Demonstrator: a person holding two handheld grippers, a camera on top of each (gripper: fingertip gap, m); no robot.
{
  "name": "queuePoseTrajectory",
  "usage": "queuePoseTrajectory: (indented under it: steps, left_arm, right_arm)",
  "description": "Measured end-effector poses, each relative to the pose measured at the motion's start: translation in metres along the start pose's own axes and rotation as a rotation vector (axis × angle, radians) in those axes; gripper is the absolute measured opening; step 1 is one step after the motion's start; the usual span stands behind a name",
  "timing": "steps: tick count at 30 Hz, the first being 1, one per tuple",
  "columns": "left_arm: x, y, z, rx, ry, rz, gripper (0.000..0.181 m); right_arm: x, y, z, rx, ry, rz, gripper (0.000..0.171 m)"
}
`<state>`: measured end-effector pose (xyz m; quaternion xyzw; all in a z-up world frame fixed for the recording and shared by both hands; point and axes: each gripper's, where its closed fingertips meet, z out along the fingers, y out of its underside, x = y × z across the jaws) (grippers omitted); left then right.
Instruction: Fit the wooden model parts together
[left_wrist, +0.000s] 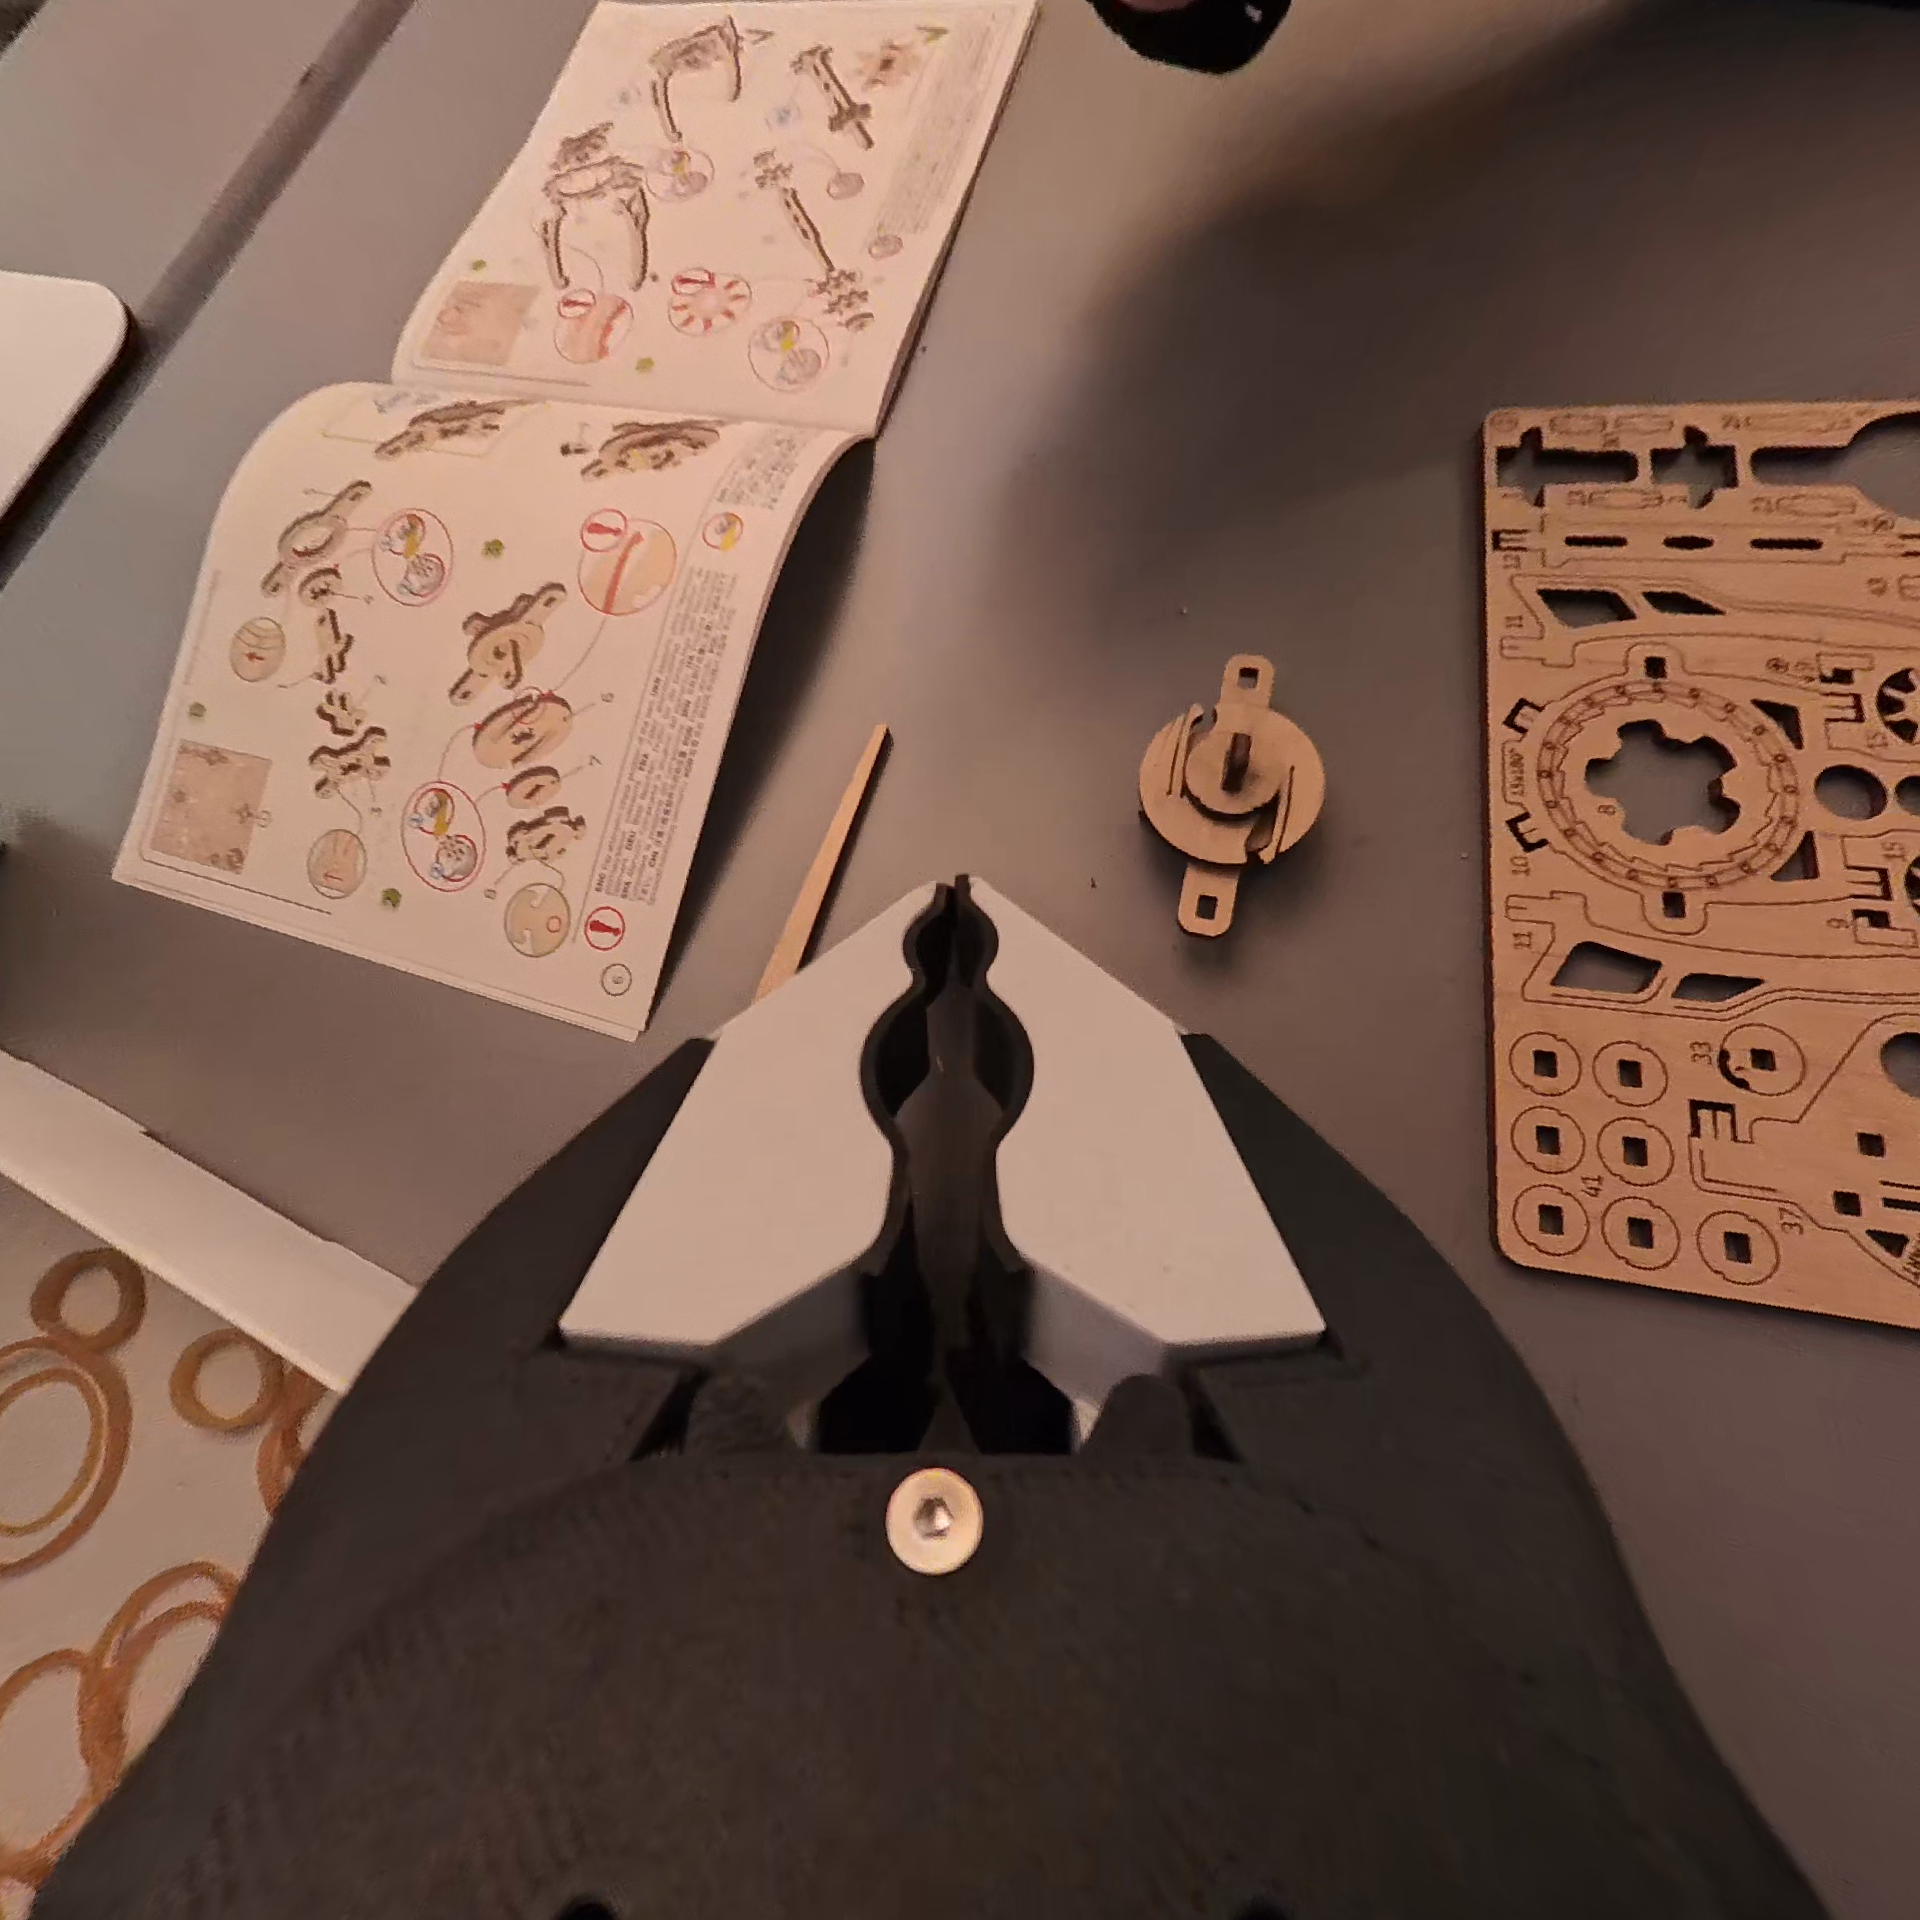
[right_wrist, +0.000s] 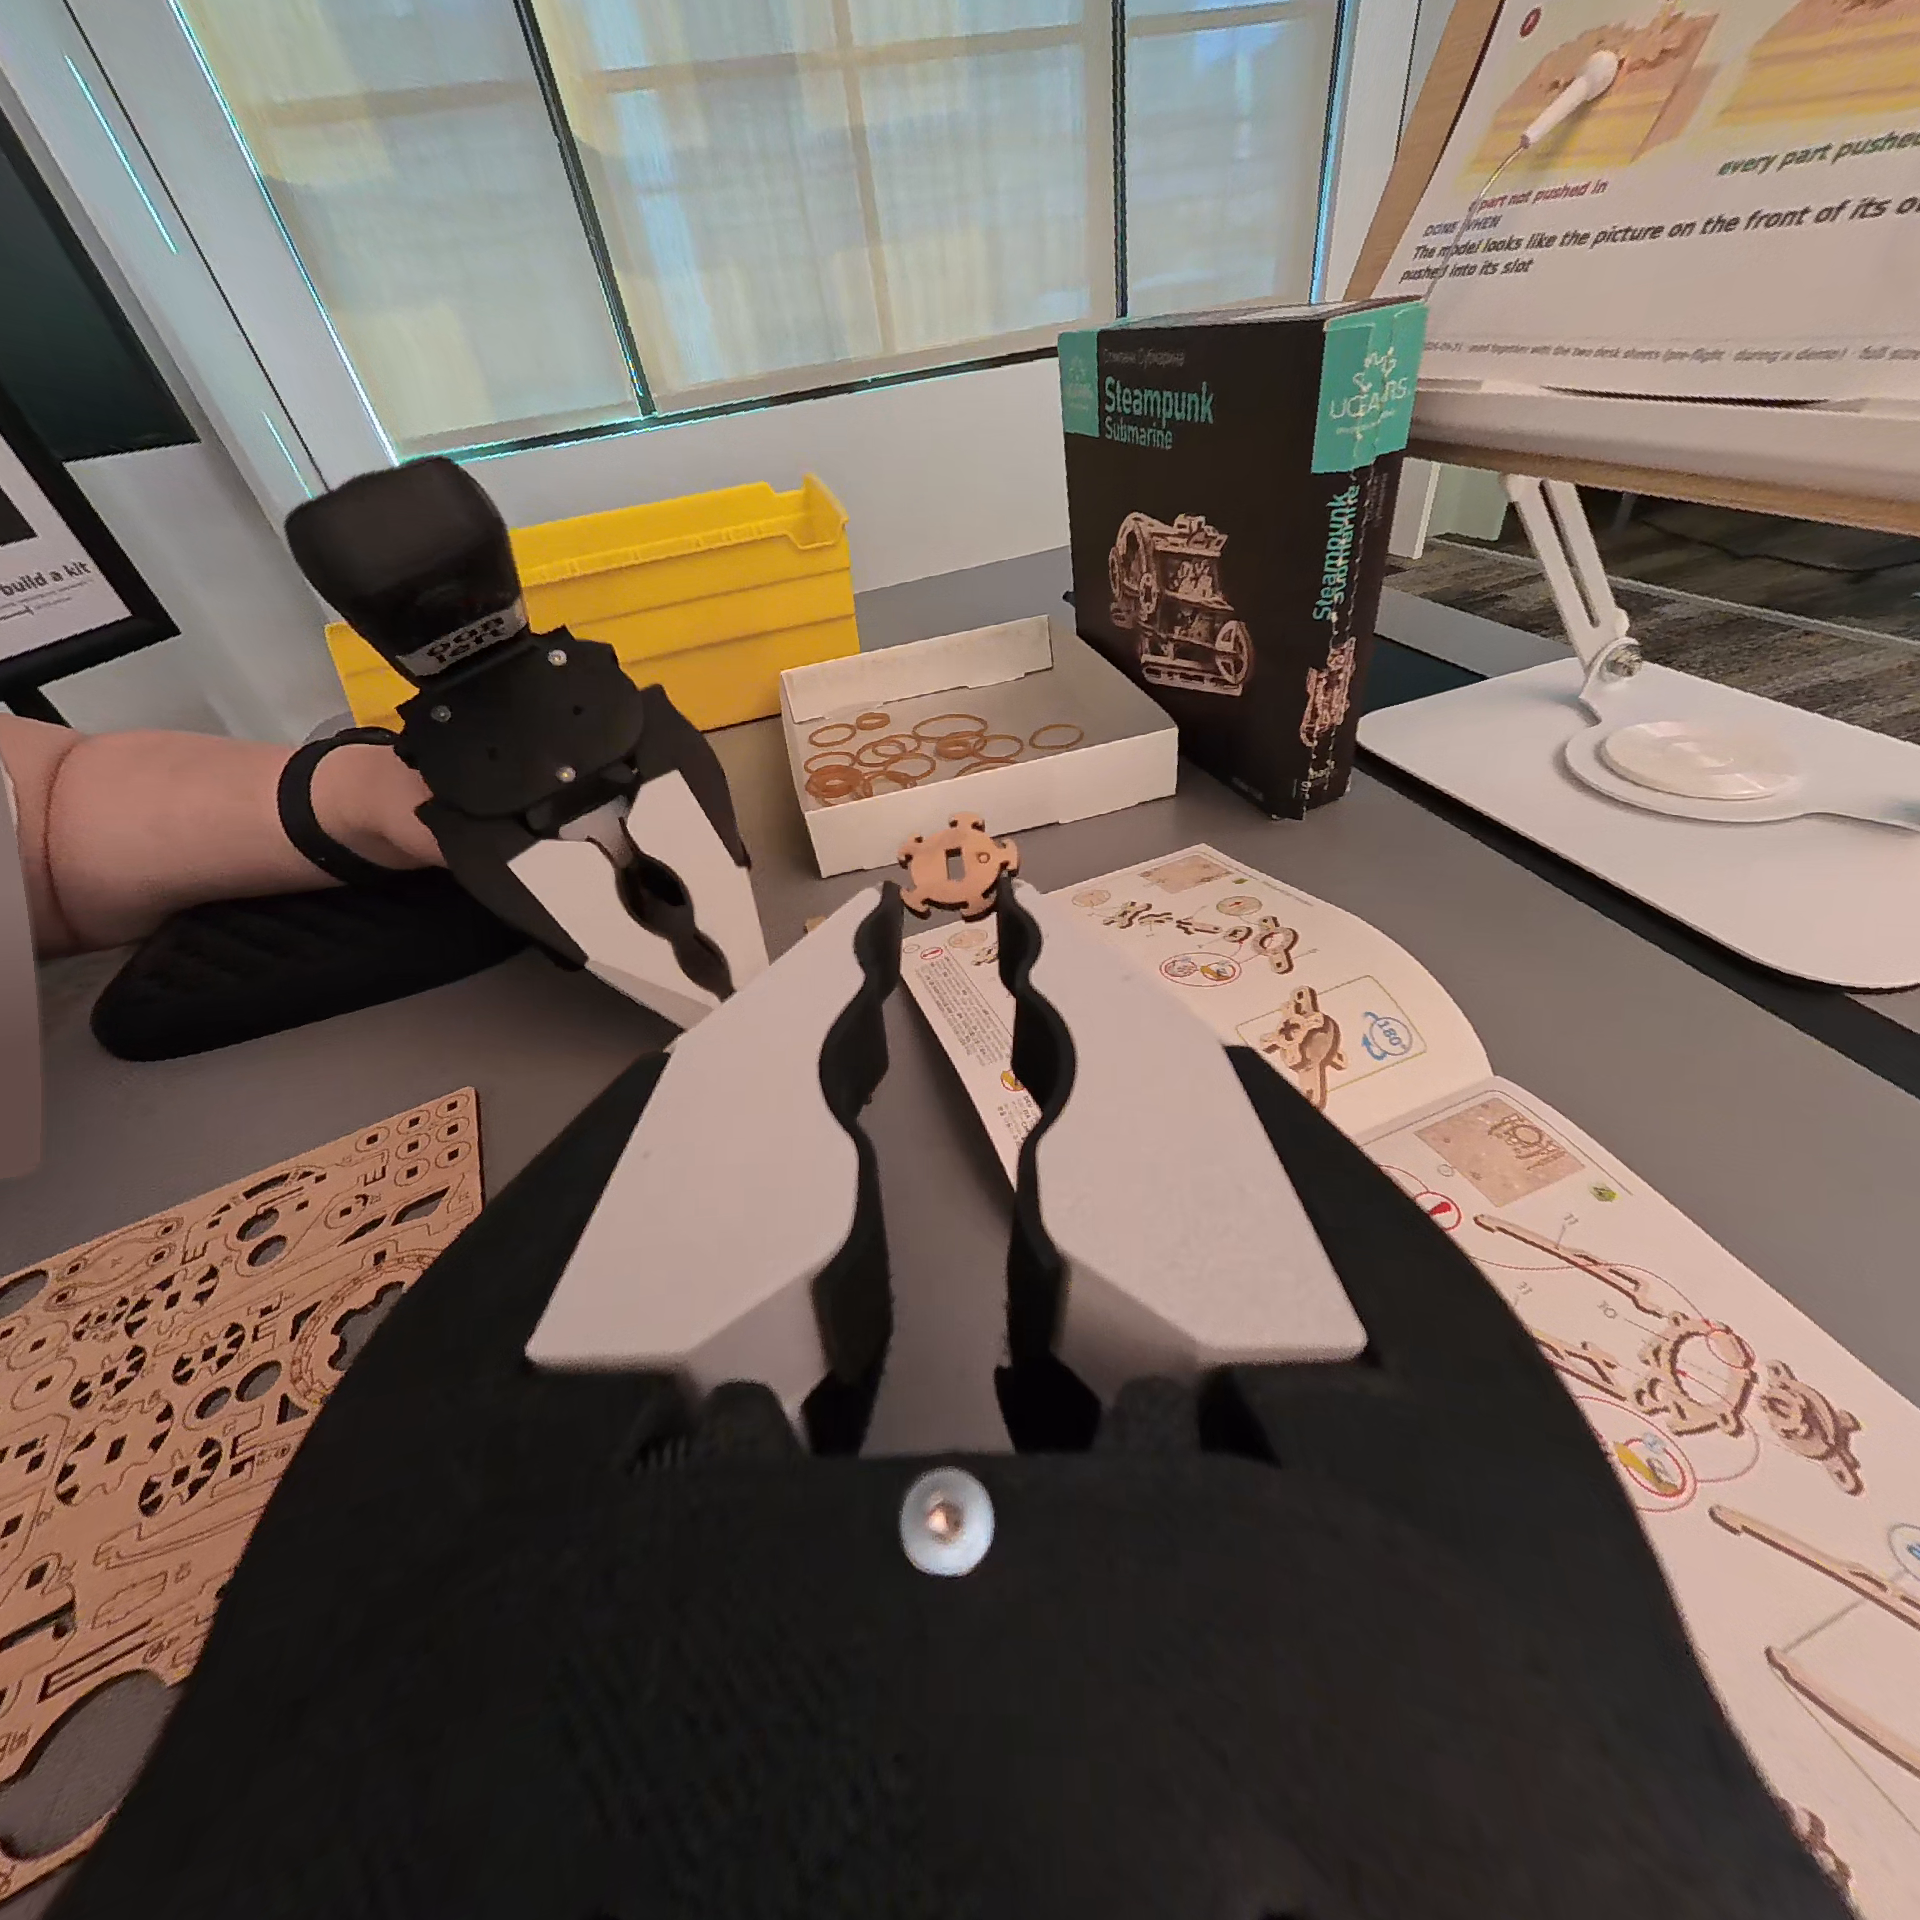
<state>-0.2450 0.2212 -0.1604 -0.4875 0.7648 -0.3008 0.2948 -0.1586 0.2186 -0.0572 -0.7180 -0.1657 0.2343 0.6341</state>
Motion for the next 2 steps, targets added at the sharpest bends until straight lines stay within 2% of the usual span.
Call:
queuePoseTrajectory:
  steps: [1, 2]
  left_arm:
    - [-0.0003, 0.0008, 0.0001, -0.004, 0.000, -0.009, 0.000]
    - [-0.0005, 0.0008, -0.0001, -0.004, 0.003, -0.022, 0.000]
  right_arm:
    - [0.0000, -0.0001, 0.0000, 0.000, 0.001, -0.001, 0.017]
    - [-0.0001, 0.0002, 0.0000, -0.001, -0.001, 0.001, 0.017]
